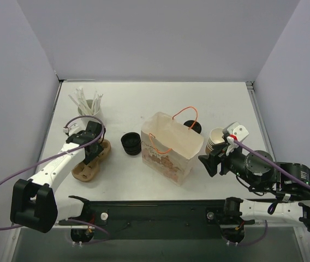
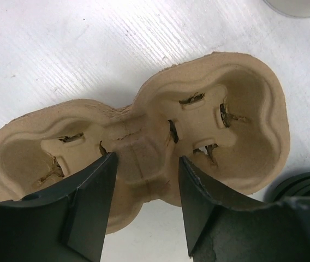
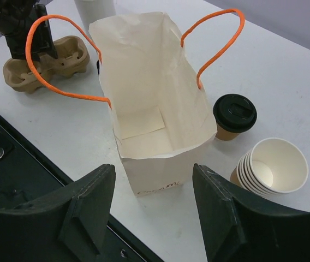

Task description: Pack the takeout coffee

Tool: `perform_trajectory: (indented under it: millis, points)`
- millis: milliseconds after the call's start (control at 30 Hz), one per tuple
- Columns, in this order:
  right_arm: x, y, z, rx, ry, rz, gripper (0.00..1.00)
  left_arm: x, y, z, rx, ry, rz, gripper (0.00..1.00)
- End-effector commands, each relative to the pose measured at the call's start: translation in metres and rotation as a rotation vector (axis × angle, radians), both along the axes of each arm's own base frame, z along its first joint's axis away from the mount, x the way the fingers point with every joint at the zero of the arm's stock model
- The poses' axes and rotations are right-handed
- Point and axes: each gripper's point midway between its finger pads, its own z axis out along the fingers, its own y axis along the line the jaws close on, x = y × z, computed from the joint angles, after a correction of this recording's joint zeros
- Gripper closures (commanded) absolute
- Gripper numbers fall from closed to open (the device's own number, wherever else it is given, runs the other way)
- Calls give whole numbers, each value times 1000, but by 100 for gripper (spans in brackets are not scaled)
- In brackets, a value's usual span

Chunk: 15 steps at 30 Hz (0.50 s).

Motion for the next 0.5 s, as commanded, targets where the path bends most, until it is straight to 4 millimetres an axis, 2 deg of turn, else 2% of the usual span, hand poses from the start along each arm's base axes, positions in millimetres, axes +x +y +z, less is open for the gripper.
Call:
perform_trajectory:
  millis: [0,233,467]
  points:
    - [5,-6,-6,-12,-11,-46,41,3,8,10,10,-32,95,41]
    - [7,-6,-11,-29,-10,-57,41,-7,15,14,26,-18,148,41]
    - [8,-3,-17,-53,-6,-61,41,-1,13,14,20,-33,137,40]
